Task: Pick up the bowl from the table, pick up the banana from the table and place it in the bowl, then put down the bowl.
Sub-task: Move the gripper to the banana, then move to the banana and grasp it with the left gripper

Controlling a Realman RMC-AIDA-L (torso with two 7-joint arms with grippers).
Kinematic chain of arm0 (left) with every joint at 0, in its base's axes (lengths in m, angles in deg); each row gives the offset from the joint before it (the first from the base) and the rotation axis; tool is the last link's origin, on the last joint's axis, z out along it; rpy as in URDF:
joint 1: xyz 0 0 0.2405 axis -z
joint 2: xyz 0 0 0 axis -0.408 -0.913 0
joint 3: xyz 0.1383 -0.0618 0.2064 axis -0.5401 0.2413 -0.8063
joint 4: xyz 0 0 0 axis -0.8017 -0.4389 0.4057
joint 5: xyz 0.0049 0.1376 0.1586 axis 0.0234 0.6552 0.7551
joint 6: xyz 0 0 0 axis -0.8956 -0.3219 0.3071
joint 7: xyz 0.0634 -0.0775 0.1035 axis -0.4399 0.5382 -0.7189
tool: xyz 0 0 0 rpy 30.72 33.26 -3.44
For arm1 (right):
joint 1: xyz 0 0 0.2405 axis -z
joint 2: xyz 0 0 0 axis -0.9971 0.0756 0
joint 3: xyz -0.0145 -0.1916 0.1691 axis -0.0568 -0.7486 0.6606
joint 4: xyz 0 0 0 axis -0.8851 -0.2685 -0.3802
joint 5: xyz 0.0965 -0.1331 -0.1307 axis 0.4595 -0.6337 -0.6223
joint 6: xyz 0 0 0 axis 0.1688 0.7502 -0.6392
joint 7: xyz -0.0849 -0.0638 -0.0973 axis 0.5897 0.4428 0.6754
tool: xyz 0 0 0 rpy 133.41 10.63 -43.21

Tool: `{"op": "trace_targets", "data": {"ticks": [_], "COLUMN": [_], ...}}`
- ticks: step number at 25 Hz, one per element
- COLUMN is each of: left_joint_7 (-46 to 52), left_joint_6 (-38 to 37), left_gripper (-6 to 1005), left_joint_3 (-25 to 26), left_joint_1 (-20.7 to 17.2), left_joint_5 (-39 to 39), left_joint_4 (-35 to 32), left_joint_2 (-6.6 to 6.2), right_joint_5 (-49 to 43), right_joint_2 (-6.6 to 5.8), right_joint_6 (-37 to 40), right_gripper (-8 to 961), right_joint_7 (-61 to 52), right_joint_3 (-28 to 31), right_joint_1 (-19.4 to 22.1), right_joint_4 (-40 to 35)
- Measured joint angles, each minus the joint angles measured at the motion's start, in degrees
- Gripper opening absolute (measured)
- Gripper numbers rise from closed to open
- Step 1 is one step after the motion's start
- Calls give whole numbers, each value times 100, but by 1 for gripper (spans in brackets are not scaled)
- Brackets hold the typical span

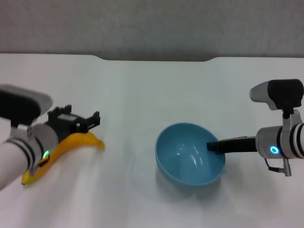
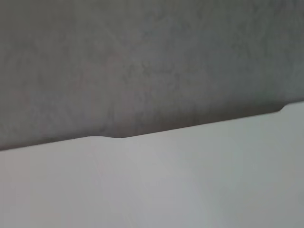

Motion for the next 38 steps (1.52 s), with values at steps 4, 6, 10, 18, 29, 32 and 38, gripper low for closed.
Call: {"op": "trace_targets", "data": {"ticks": [4, 6, 10, 18, 29, 32, 38], "left_joint_7": [-99, -299, -1342, -1514, -1533, -1540, -1533], "left_joint_6": [-1395, -2156, -3359, -4944, -5689, -5764, -5353], "left_gripper": [806, 805, 802, 798, 791, 762, 761], "left_joint_3": [-92, -117, 10, -60, -452, -522, -10], "left_joint_1": [-104, -87, 128, 691, 1119, 1183, 1062], "left_joint_5": [151, 100, -359, -445, -725, -975, -1069], "left_joint_4": [1061, 1538, 2016, 2025, 1612, 1608, 1846], "left_joint_2": [-181, -278, -311, -528, -500, -547, -545], "right_joint_5": [-6, -6, -9, -122, -224, -225, -224], "right_joint_2": [0, 0, 0, -22, -27, -27, -27], "right_joint_6": [-53, -70, -82, -280, -359, -354, -322], "right_gripper": [36, 36, 36, 35, 36, 36, 36], "right_joint_7": [11, 11, 11, -22, -48, -49, -51], "right_joint_3": [1, 3, 3, 24, 65, 65, 64], "right_joint_1": [21, 39, 135, 158, 164, 162, 166], "right_joint_4": [15, 38, 154, 460, 570, 572, 572]}}
